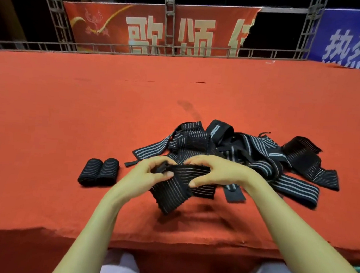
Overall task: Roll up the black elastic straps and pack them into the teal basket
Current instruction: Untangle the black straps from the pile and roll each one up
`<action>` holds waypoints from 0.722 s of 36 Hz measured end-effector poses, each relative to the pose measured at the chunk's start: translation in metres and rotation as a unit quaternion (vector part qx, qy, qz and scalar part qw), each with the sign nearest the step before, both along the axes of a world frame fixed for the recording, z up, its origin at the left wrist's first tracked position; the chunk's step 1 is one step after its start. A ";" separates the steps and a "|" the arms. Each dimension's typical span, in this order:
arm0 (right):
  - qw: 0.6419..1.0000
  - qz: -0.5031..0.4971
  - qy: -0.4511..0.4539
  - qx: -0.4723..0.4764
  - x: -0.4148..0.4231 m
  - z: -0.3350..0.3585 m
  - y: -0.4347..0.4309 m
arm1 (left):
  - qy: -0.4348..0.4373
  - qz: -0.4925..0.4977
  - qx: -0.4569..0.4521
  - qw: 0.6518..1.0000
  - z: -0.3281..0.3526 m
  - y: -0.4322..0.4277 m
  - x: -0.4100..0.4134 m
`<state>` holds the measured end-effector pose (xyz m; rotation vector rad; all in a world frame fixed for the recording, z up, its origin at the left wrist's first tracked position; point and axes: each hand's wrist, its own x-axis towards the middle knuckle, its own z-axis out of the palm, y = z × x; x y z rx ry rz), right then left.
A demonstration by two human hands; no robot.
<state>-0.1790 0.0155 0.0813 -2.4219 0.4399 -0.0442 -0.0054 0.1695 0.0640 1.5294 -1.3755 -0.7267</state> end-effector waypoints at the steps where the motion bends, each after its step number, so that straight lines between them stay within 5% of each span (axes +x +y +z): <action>1: 1.000 -0.012 -0.001 -0.003 -0.002 -0.002 0.000 | 0.023 0.021 -0.007 0.999 -0.001 0.001 0.001; 8: 0.986 -0.145 -0.055 -0.057 -0.029 -0.005 -0.007 | 0.186 0.209 0.014 0.960 -0.024 0.008 0.009; 13: 0.963 -0.264 -0.058 0.011 -0.054 -0.014 -0.022 | 0.371 0.227 0.054 0.899 -0.037 0.012 0.018; 24: 0.856 -0.439 -0.225 0.153 -0.093 -0.039 -0.029 | 0.282 0.328 0.056 0.900 -0.061 0.033 0.045; 26: 0.854 -0.458 -0.199 0.142 -0.099 -0.044 -0.032 | 0.229 0.335 0.063 0.912 -0.062 0.037 0.045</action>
